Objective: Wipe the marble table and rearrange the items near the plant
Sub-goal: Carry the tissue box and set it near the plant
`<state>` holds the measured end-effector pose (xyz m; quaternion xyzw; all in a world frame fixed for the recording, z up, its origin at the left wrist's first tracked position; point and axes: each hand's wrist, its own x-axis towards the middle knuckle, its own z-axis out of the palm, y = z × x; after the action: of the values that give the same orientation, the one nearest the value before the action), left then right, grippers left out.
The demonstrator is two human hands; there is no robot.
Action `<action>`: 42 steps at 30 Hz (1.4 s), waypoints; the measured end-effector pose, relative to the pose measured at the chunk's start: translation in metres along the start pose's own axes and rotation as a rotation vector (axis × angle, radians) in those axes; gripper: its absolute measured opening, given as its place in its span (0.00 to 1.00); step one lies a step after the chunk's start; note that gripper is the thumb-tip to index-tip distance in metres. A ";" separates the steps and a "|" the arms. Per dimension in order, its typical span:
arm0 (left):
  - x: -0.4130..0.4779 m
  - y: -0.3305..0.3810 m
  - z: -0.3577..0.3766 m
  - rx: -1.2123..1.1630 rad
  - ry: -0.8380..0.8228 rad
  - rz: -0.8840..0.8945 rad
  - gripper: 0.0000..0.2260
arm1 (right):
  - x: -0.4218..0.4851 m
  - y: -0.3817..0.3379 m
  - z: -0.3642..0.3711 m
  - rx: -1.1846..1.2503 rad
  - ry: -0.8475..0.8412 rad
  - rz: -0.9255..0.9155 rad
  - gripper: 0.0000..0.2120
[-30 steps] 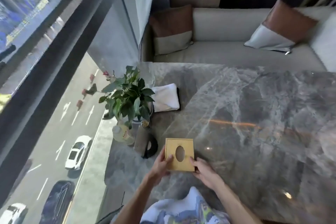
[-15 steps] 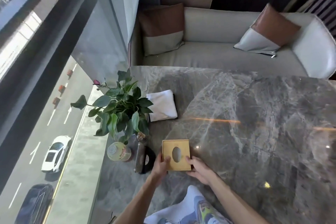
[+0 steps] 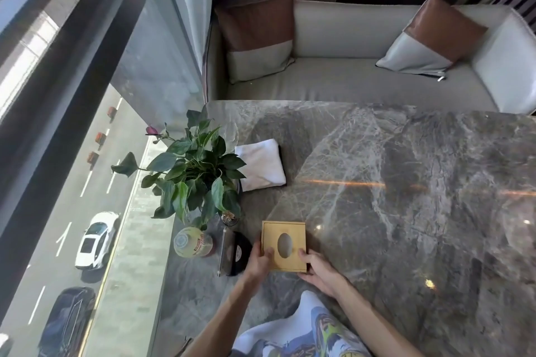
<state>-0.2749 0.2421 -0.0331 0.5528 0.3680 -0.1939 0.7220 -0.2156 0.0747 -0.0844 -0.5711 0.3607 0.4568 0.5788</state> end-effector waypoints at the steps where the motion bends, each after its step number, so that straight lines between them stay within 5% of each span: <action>1: -0.001 -0.001 0.001 -0.008 0.003 0.000 0.22 | 0.000 0.000 0.000 -0.005 0.001 -0.002 0.32; 5: -0.006 -0.003 0.002 -0.049 -0.006 0.034 0.29 | -0.004 0.000 0.002 -0.015 -0.018 -0.014 0.25; 16: -0.002 -0.009 0.003 0.002 0.005 0.046 0.23 | -0.008 -0.002 0.002 -0.013 -0.025 -0.020 0.28; 20: -0.003 -0.010 0.002 -0.001 0.005 0.092 0.32 | -0.008 -0.001 0.003 -0.010 -0.024 -0.020 0.29; 26: -0.003 -0.008 0.003 0.041 0.015 0.051 0.24 | -0.012 -0.005 0.004 -0.006 -0.046 -0.011 0.28; 38: -0.012 -0.003 0.002 0.055 0.012 0.031 0.30 | -0.022 -0.008 0.004 -0.059 -0.055 -0.009 0.27; 42: -0.014 -0.001 0.004 0.075 -0.001 0.005 0.20 | -0.026 -0.011 0.005 -0.088 -0.069 -0.022 0.28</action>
<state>-0.2834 0.2365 -0.0234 0.5805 0.3586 -0.2061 0.7014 -0.2148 0.0770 -0.0556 -0.5836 0.3139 0.4854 0.5703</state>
